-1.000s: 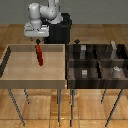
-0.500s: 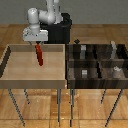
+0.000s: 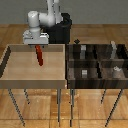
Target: Place the box of cereal into the appropriate compartment.
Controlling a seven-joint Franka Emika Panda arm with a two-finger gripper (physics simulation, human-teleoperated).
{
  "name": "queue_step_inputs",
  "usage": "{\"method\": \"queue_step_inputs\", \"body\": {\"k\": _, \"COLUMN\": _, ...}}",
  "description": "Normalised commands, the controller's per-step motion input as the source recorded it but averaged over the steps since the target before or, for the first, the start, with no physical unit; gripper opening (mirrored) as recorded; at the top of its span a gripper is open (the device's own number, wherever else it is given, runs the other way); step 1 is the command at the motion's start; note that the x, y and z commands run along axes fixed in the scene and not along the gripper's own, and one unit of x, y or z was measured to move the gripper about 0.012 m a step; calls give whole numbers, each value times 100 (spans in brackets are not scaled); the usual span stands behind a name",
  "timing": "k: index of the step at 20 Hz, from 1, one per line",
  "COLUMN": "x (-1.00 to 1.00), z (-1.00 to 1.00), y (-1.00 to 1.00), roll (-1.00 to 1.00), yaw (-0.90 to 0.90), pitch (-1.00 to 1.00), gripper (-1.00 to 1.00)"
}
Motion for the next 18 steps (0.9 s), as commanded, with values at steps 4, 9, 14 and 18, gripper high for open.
{"method": "queue_step_inputs", "body": {"k": 4, "x": 25, "z": 0, "y": 25, "roll": 0, "yaw": 0, "pitch": 0, "gripper": 100}}
{"method": "queue_step_inputs", "body": {"k": 9, "x": 0, "z": 0, "y": 0, "roll": 0, "yaw": 0, "pitch": 0, "gripper": 100}}
{"method": "queue_step_inputs", "body": {"k": 14, "x": 0, "z": -60, "y": 0, "roll": 0, "yaw": 0, "pitch": 0, "gripper": 100}}
{"method": "queue_step_inputs", "body": {"k": 18, "x": 0, "z": 0, "y": 0, "roll": 0, "yaw": 0, "pitch": 0, "gripper": -100}}
